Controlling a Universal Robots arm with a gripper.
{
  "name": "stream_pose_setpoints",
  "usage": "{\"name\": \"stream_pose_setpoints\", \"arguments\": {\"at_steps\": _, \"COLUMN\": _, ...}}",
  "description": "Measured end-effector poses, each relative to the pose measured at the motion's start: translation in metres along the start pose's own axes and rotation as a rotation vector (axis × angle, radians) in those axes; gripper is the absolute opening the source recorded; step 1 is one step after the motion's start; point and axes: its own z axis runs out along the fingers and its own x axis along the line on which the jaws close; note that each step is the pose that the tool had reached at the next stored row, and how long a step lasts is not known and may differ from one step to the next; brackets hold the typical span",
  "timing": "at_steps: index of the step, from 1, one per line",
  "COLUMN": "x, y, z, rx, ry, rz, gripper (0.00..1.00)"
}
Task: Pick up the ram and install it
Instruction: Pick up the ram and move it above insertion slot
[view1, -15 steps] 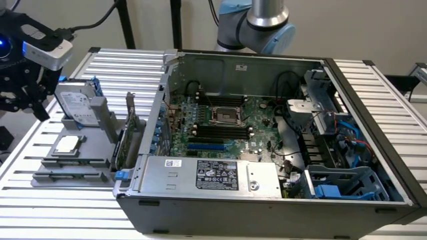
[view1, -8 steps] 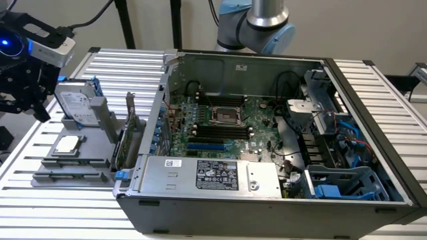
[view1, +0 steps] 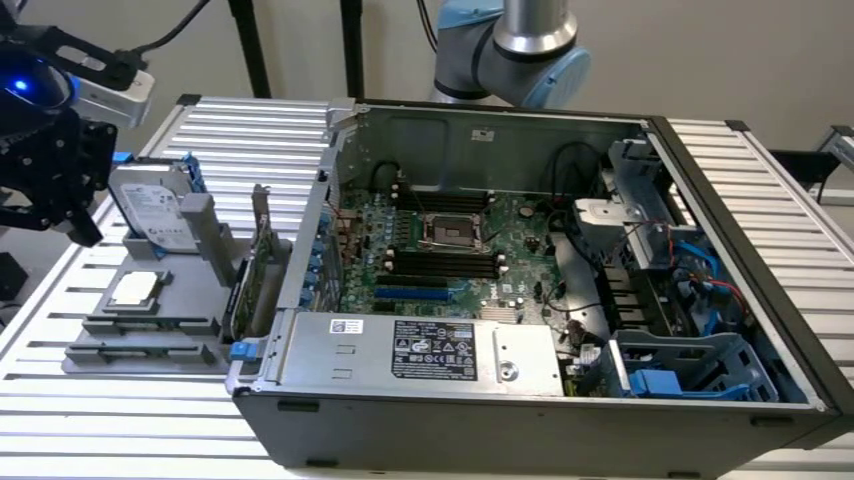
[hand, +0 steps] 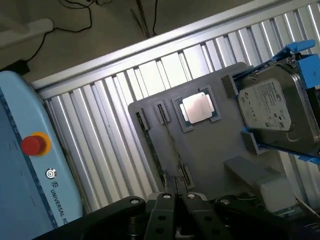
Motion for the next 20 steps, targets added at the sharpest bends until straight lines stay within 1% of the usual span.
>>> {"name": "stream_pose_setpoints", "arguments": {"at_steps": 20, "x": -0.0002, "y": -0.0002, "z": 0.0068, "rx": 0.0103, "ry": 0.0108, "rz": -0.364, "gripper": 0.11}}
